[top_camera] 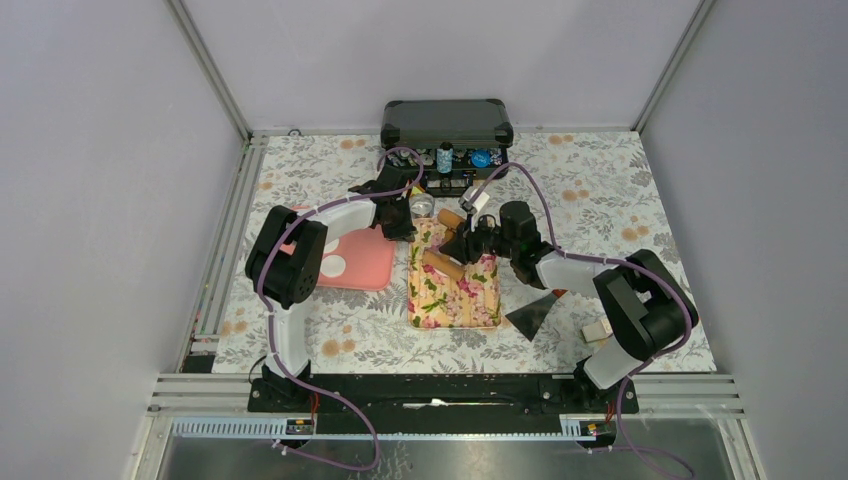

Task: Roll out the dumpling wrappers from the dough
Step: Flatten out the dough on the work surface.

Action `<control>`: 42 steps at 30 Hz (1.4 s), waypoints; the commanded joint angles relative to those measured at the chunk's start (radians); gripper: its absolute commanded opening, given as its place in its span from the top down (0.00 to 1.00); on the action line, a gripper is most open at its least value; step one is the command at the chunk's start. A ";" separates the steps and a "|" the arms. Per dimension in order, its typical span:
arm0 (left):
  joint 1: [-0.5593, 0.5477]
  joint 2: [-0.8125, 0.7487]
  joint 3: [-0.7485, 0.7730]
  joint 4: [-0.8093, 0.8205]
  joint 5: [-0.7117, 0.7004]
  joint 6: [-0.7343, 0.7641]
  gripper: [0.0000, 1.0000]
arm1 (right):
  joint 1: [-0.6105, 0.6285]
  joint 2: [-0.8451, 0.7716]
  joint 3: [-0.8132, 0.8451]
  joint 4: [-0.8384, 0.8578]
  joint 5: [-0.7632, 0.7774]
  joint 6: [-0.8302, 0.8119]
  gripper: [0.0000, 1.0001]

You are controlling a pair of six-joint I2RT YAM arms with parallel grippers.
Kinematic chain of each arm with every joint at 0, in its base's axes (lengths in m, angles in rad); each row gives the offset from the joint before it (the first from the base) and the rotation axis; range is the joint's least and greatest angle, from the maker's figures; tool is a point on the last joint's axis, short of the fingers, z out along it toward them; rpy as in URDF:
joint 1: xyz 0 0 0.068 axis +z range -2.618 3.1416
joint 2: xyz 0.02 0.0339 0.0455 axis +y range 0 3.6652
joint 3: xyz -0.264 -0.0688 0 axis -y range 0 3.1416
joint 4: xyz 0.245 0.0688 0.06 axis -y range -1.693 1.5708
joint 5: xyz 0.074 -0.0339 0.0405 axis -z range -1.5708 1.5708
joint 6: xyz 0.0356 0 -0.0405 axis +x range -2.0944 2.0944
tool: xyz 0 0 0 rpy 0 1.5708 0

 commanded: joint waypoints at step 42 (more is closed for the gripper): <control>-0.014 0.057 -0.021 0.005 0.003 0.017 1.00 | 0.077 -0.147 -0.019 0.000 0.188 -0.359 1.00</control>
